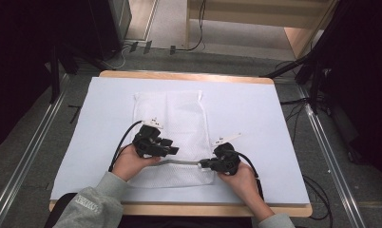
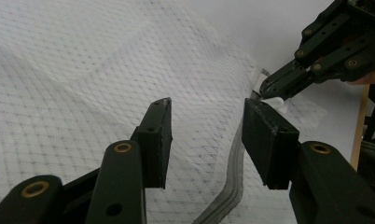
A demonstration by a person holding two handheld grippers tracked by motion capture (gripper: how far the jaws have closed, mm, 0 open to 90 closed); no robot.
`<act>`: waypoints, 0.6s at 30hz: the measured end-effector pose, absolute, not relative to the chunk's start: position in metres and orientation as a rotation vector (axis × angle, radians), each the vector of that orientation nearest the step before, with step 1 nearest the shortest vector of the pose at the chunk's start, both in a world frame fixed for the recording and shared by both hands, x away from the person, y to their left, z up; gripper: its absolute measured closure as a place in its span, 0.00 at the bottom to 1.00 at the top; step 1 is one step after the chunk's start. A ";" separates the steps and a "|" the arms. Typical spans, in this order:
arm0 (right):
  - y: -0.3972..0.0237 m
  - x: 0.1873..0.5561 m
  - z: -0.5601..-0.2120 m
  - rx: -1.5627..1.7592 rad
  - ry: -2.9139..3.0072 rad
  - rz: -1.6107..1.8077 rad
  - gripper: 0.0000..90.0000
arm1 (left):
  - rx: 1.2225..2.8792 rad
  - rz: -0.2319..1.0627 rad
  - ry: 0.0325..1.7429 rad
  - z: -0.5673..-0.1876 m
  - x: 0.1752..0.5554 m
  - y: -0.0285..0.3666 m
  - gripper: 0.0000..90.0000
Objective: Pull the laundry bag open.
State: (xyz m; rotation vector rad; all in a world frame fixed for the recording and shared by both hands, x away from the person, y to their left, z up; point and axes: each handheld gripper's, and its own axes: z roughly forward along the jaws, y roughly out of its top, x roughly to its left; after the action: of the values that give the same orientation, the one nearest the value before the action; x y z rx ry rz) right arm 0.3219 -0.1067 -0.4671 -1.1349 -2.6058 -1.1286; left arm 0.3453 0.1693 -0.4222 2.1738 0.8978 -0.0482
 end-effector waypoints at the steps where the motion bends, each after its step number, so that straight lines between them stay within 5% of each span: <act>1: -0.105 0.321 -0.466 -1.125 -2.613 -1.136 1.00 | 2.174 -0.053 0.891 -0.423 0.345 0.168 0.60; 12: -0.112 0.321 -0.461 -1.134 -2.690 -1.197 1.00 | 2.209 -0.136 0.818 -0.432 0.335 0.138 0.62; 18: -0.115 0.321 -0.468 -1.146 -2.723 -1.157 1.00 | 2.254 -0.170 0.808 -0.444 0.336 0.121 0.73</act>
State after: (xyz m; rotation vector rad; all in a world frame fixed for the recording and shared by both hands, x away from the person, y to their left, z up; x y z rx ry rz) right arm 0.3208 -0.1149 -0.4679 -1.1459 -2.7231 -1.1573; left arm 0.3361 0.1215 -0.4435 2.2537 0.8077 -0.1696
